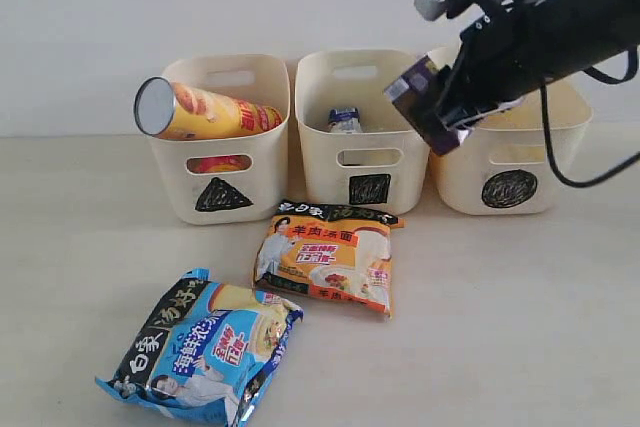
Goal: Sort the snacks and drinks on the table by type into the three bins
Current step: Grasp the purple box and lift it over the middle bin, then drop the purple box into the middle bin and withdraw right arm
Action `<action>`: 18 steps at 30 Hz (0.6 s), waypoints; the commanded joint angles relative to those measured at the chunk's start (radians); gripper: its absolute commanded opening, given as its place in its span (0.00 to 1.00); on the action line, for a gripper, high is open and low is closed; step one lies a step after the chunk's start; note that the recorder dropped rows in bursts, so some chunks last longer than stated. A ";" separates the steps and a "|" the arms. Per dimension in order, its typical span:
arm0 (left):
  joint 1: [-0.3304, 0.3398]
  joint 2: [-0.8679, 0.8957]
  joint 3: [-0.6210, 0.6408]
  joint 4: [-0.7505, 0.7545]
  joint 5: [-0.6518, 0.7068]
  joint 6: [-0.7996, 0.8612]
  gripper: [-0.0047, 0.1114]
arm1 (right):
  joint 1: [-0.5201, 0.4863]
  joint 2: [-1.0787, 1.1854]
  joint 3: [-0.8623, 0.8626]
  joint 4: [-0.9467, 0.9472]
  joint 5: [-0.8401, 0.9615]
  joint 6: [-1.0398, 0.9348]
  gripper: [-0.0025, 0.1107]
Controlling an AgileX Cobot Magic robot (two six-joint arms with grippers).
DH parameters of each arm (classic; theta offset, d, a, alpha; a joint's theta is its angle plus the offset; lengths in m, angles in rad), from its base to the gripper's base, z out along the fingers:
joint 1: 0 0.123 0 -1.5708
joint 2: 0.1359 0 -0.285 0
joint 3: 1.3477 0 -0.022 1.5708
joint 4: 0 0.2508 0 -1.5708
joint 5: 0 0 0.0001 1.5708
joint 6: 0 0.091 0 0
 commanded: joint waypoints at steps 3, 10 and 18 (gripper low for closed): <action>0.001 -0.003 0.004 -0.011 0.001 0.005 0.08 | -0.002 0.152 -0.149 0.102 -0.140 0.010 0.02; 0.001 -0.003 0.004 -0.011 0.001 0.005 0.08 | -0.002 0.348 -0.392 0.129 -0.147 0.013 0.02; 0.001 -0.003 0.004 -0.011 0.001 0.005 0.08 | -0.002 0.547 -0.594 0.166 -0.128 0.021 0.02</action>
